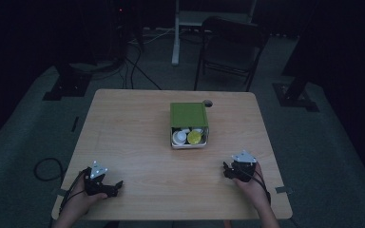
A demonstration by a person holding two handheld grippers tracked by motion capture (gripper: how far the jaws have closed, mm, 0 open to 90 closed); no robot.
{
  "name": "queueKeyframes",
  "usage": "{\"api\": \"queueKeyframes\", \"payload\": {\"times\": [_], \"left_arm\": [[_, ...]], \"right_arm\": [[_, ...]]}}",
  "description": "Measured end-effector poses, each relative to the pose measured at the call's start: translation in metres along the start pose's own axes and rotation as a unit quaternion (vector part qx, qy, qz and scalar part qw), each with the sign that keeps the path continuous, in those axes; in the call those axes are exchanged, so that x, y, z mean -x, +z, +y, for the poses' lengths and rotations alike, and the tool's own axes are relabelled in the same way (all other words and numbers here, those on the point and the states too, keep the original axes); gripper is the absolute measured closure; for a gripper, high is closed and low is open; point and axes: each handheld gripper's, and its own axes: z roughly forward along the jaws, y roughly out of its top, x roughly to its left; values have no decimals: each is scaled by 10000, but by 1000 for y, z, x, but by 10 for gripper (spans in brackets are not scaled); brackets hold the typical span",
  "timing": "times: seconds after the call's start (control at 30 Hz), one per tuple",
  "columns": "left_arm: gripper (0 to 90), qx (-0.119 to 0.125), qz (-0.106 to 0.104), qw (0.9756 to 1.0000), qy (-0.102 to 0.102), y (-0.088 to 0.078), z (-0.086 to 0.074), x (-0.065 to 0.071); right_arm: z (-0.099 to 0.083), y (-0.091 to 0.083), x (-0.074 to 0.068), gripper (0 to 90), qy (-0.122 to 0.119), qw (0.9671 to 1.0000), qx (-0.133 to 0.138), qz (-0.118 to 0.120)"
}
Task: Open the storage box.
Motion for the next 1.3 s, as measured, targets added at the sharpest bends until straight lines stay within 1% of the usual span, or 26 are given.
{"api": "queueKeyframes", "payload": {"times": [0.03, 0.07, 0.17, 0.3, 0.37, 0.4, 0.43, 0.53, 0.57, 0.6, 0.73, 0.77, 0.8, 0.83, 0.87, 0.97, 1.0, 1.07, 1.13, 1.17, 1.23, 1.3], "left_arm": [[17, 1, 0, 10000, -1, 0, 0, 0], [17, 2, 0, 10000, -4, 0, 0, 0], [17, 2, -1, 10000, -3, 0, 0, 0], [17, 3, 0, 10000, -3, 0, 0, 0], [17, 7, -1, 10000, -8, 0, 0, 0], [17, 7, -1, 10000, -8, 0, 0, 0], [17, -3, -1, 10000, 0, 0, 0, 0], [17, 3, -2, 10000, -1, 0, 0, 0], [17, 3, -2, 10000, -1, 0, 0, 0], [17, 4, -1, 10000, -1, 0, 0, 0], [17, 1, -1, 10000, 4, 0, 0, 0], [17, 1, -1, 10000, 4, 0, 0, 0], [17, 5, -1, 10000, 0, 0, 0, 0], [17, 5, -1, 10000, -1, 0, 0, 0], [17, 4, -2, 10000, 2, 0, 0, 0], [17, 4, -1, 10000, 2, 0, 0, 0], [17, 4, -1, 10000, 2, 0, 0, 0], [17, 4, -2, 10000, 0, 0, 0, 0], [17, 3, -2, 10000, 3, 0, 0, 0], [17, 5, -2, 10000, 0, 0, 0, 0], [17, 3, -2, 10000, 1, 0, 0, 0], [17, 4, -2, 10000, 0, 0, 0, 0]], "right_arm": [[1, 0, -3, 233, -91, 10000, 3, -9], [3, 1, -8, 232, -238, 9997, 9, -21], [6, 3, -15, 232, -418, 9991, 31, -11], [11, 6, -25, 232, -751, 9971, 87, -39], [14, 7, -31, 232, -958, 9953, 132, -93], [14, 7, -31, 232, -958, 9953, 132, -93], [18, 9, -38, 239, -1130, 9934, 169, -91], [22, 11, -45, 252, -1315, 9911, 200, -90], [22, 11, -45, 252, -1315, 9911, 200, -90], [25, 12, -52, 264, -1537, 9876, 296, -127], [31, 13, -63, 272, -1859, 9816, 393, -191], [31, 13, -63, 272, -1859, 9816, 393, -191], [34, 14, -69, 288, -2043, 9776, 456, -203], [35, 14, -72, 295, -2145, 9753, 489, -222], [36, 14, -74, 298, -2214, 9736, 511, -228], [39, 15, -81, 322, -2489, 9661, 609, -305], [39, 15, -81, 322, -2489, 9661, 609, -305], [41, 15, -87, 333, -2684, 9603, 682, -342], [42, 16, -93, 387, -2968, 9515, 674, -453], [42, 16, -95, 409, -3040, 9485, 731, -511], [43, 16, -98, 418, -3230, 9408, 834, -606], [44, 16, -101, 430, -3435, 9321, 904, -708]]}}
